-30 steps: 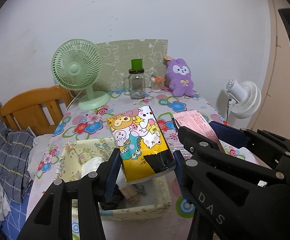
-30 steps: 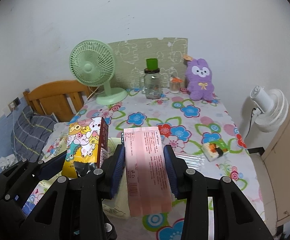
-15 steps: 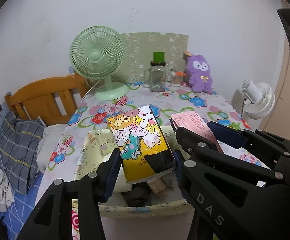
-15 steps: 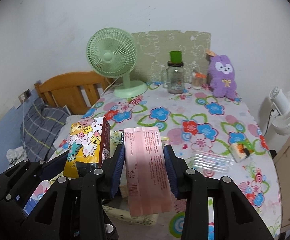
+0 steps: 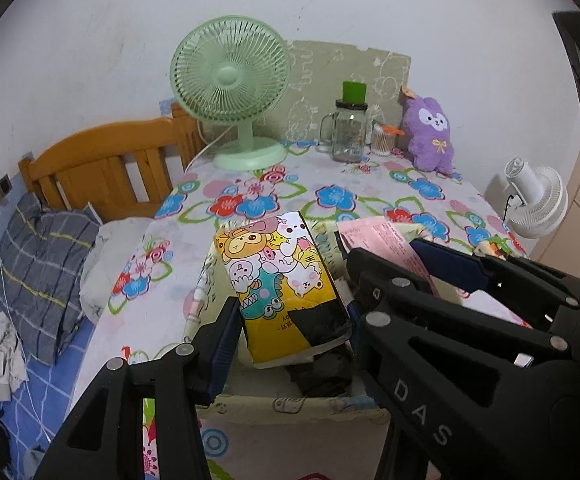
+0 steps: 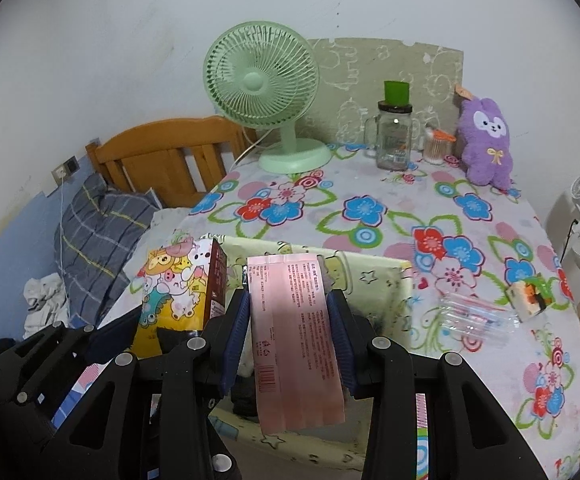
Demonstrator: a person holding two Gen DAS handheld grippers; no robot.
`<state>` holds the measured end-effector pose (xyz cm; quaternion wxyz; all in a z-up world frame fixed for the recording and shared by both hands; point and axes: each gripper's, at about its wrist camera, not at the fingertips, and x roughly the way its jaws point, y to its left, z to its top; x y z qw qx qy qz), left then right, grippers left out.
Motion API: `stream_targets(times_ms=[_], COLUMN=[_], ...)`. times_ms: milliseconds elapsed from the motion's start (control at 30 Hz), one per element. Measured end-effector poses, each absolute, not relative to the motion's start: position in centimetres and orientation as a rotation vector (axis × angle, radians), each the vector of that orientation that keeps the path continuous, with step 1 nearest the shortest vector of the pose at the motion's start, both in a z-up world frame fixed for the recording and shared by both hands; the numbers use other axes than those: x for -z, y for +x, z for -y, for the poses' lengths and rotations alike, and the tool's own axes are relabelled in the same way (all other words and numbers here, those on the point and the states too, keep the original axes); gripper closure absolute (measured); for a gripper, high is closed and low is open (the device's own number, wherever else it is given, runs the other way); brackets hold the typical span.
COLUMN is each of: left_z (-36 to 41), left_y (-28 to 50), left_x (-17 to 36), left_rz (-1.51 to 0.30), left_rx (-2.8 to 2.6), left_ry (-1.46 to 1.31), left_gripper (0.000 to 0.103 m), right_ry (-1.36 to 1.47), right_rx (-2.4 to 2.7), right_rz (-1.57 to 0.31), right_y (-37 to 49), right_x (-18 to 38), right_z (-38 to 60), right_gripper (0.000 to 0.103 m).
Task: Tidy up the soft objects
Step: 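Lower the yellow pack into the box with the left tool while the right tool lowers the pink packet, then open the left tool to release the yellow pack while the right tool releases the pink packet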
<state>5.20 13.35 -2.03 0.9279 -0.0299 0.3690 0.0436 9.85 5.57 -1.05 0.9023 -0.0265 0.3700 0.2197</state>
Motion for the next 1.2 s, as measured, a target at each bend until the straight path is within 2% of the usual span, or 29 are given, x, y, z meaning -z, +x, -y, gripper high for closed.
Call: stream_targets(times_ms=[300,433,767,833,900,1000,1200], left_z=[-14.5,-15.1,-15.2,-15.2,-15.2,-15.1,-14.5], left_y=[5.4,5.3,5.9,5.9,6.0,5.9,5.8], left_x=[3.8,4.2,4.2,4.2,4.1,3.9,3.3], left_rz=[-0.811,-0.825,-0.834,-0.831,-0.830,-0.822,-0.805], left_rx=[-0.096,-0.115,-0.089,-0.090,-0.090,-0.093,-0.090], left_ry=[-0.082,-0.096,-0.117,-0.117,-0.118,-0.120,-0.113], left_gripper=[0.044,0.029,0.023,0.022,0.022,0.020,0.017], right_ry=[-0.080,-0.088,-0.068,-0.065,-0.080,-0.097,-0.097], right_rx=[-0.451,-0.456,-0.487,-0.486,-0.482,-0.467,-0.450], right_rz=[-0.796,-0.804,-0.814,-0.817,-0.816,-0.796,-0.775], right_y=[10.3,10.6,11.2,11.3,11.2,10.9,10.5], right_x=[2.4,2.8,3.0,3.0,2.9,2.6,2.0], right_z=[-7.1,-7.7,-8.1,-8.1,-8.1,-8.0,-7.2], right_gripper=[0.060,0.060,0.059,0.056,0.045,0.034,0.029])
